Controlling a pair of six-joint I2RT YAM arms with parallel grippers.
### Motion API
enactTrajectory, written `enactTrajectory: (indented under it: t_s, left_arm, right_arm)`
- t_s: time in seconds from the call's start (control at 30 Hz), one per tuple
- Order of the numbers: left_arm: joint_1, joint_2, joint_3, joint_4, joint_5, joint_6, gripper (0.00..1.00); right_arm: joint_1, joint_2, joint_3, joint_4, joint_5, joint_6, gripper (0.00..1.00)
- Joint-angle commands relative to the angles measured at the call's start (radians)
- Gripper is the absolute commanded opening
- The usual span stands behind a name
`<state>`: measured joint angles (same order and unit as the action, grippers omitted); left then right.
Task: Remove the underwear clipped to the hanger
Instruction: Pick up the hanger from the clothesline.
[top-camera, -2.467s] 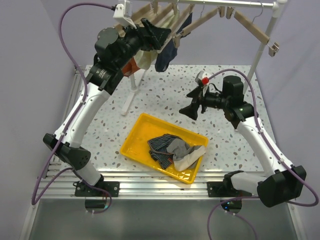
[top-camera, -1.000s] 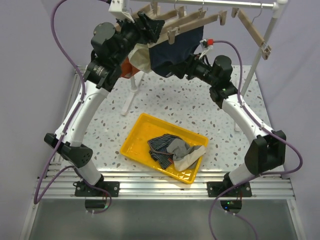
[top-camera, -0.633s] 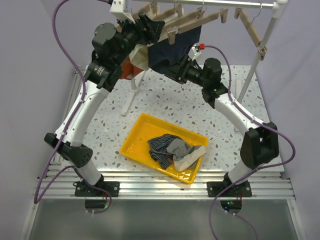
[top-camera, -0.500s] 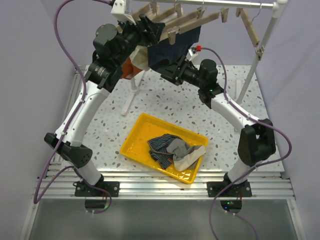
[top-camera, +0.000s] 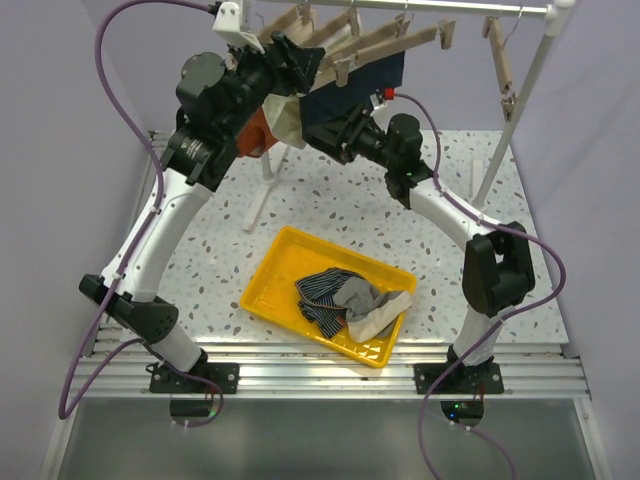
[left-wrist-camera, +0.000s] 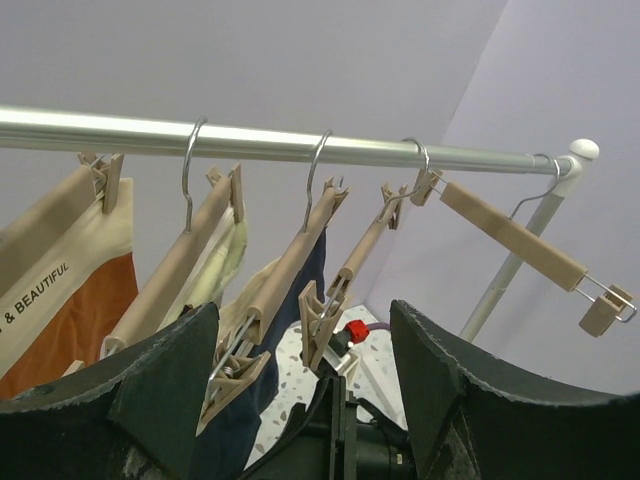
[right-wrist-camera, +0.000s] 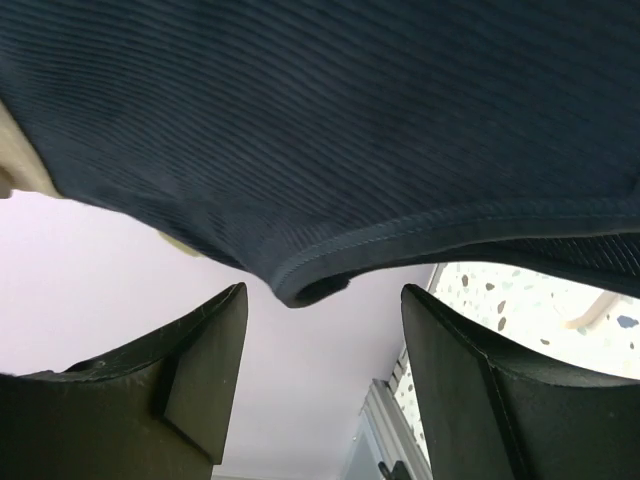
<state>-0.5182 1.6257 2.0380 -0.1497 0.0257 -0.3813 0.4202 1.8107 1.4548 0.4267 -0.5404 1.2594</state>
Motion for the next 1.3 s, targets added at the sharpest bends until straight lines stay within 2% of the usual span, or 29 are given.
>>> enactTrajectory:
  t_s: [0.0, 0.2, 0.5, 0.8, 1.03, 1.27]
  left_arm:
    - [0.003, -0.03, 0.001, 0.041, -0.003, 0.022, 0.73]
    - [0.003, 0.016, 0.036, 0.042, 0.014, 0.021, 0.73]
    - [0.003, 0.091, 0.126, 0.033, 0.025, 0.018, 0.73]
    - [0.004, 0.137, 0.163, 0.024, 0.029, 0.019, 0.73]
    - [0.004, 0.158, 0.18, 0.025, 0.034, 0.021, 0.73]
    - [0.003, 0.186, 0.197, 0.091, 0.054, -0.004, 0.73]
  right_arm:
    - [0.002, -0.013, 0.026, 0.067, 0.005, 0.017, 0.66]
    - [-0.017, -0.016, -0.004, 0.092, 0.003, 0.006, 0.62]
    - [-0.046, 0.022, 0.05, 0.118, 0.017, 0.032, 0.56]
    - [-0.06, 0.045, 0.045, 0.11, 0.011, 0.058, 0.4]
    - [-0.096, 0.042, 0.024, 0.144, -0.007, 0.074, 0.12]
    - [-0.116, 0.036, 0.003, 0.182, -0.039, 0.089, 0.09]
